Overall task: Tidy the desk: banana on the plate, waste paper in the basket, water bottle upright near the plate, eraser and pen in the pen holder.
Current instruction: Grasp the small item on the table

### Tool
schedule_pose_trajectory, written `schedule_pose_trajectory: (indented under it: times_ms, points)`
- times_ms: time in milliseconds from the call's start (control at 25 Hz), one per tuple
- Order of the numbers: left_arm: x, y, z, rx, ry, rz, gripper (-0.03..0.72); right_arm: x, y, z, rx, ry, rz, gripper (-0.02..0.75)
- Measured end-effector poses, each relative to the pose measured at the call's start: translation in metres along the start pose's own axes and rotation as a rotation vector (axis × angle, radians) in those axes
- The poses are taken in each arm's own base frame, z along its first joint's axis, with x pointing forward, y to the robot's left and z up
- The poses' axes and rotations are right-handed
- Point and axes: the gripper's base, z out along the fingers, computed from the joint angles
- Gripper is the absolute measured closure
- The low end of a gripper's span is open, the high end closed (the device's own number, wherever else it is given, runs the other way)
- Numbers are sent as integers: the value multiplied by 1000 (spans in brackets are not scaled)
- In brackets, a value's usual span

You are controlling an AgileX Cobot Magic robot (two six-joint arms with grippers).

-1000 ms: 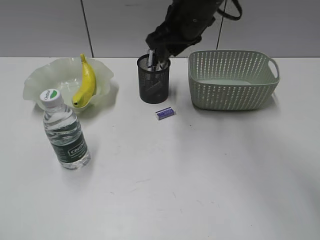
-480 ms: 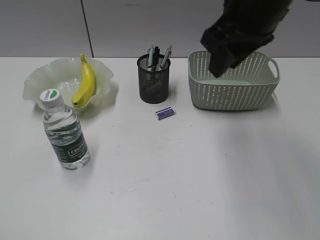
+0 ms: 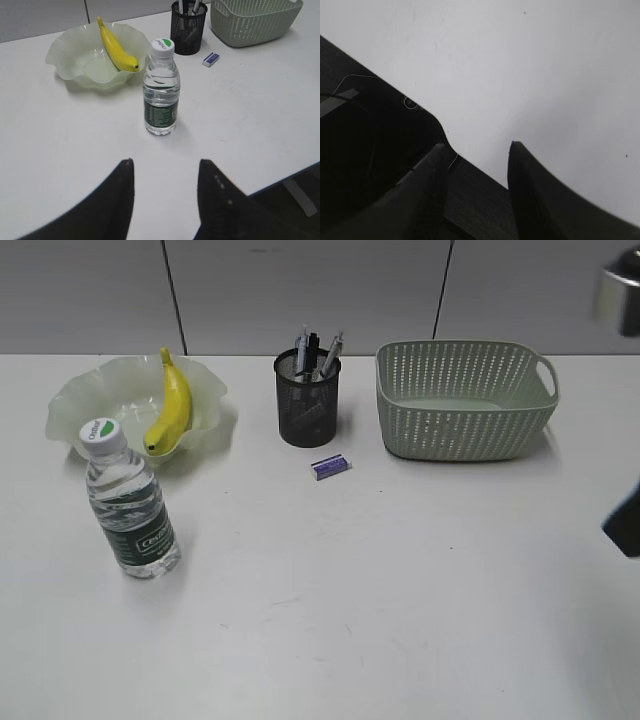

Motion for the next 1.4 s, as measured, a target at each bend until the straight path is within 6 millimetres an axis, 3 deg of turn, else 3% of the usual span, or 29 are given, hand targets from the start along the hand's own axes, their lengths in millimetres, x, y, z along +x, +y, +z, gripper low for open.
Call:
schedule_pose_trajectory:
  times_ms: [440, 640, 840, 1080, 1400]
  points:
    - [0, 0, 0, 0, 0, 0, 378, 130, 14, -26, 23, -241, -12, 409]
    - [-3, -1, 4, 1, 16, 1, 378, 174, 16, -28, 57, -404, 0, 409]
    - [-34, -9, 16, 49, -32, -17, 378, 203, 17, -36, 87, -610, 12, 409]
    - [-78, -23, 66, 114, -85, -1, 379, 214, 17, -37, 103, -753, 21, 409]
    - [-127, -49, 173, 162, 46, 96, 379, 212, 16, -36, 112, -767, 42, 409]
